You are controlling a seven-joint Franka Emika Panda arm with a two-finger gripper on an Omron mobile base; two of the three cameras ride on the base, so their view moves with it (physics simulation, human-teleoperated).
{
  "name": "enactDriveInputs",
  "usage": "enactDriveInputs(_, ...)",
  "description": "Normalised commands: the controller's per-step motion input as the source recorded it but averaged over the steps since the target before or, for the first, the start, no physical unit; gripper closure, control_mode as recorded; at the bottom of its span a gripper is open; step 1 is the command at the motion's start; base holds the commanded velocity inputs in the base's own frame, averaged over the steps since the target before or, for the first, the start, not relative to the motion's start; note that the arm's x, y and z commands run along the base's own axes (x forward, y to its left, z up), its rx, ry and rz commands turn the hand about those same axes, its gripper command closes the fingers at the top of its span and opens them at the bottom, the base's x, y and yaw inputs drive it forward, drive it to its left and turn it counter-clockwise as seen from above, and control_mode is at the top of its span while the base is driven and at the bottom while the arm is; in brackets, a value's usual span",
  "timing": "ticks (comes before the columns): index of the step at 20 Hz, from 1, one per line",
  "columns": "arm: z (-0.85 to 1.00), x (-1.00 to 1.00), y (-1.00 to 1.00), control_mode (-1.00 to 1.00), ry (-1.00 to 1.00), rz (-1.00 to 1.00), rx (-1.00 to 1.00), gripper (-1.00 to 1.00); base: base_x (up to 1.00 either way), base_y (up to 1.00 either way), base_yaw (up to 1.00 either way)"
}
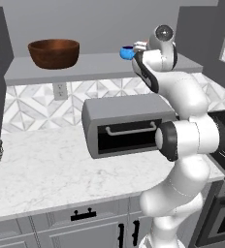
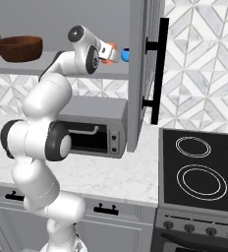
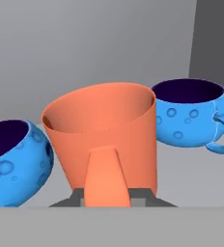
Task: Gather all objects into one cabinet and sort the glasses and bowls to opposite sides.
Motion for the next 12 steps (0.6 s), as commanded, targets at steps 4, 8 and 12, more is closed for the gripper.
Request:
enactDriveInputs(4,-0.29,0.13,-0.11,-1.0,0.02,0.0,0.0,1.0,0.0,0.0,0.0)
enactDriveInputs(8,-0.24,0.06,-0.05,-1.0,0.0,0.0,0.0,-1.0,0.0,0.0,0.0)
enactDriveInputs(12,-0.24,0.09,-0.03,-1.0,0.0,0.0,0.0,-1.0,0.0,0.0,0.0)
